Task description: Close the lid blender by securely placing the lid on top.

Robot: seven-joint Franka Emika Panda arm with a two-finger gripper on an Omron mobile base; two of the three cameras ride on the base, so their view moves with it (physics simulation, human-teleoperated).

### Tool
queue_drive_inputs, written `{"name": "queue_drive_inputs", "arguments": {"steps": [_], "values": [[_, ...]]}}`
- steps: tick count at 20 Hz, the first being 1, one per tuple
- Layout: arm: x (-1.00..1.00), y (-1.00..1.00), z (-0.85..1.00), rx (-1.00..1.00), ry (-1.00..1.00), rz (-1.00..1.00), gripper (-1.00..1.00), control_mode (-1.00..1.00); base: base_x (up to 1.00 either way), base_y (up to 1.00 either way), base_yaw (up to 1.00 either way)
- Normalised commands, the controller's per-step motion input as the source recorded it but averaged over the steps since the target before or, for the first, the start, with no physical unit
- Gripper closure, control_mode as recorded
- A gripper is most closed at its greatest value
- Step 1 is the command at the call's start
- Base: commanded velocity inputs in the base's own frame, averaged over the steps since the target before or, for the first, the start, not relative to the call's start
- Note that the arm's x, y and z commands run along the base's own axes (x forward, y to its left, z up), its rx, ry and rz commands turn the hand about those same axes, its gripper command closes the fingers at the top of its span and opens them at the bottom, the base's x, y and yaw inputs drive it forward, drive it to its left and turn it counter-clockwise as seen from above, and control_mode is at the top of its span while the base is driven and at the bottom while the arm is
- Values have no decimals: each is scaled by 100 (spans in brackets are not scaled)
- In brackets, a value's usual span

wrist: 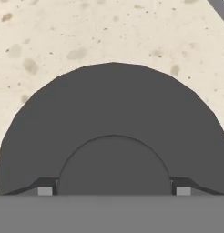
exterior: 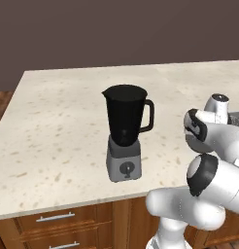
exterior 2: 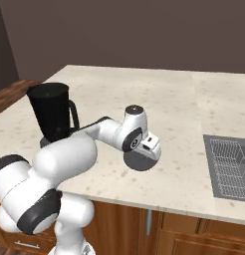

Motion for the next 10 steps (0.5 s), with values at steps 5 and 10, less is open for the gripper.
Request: {"name": "queue_drive_inputs", "arguments": {"steps": [5, 10], "values": [[-11, 10, 89, -7, -24, 8, 100, -100, 0, 0, 0], [-26, 12, 97, -5, -22, 11, 100, -100, 0, 0, 0]]}}
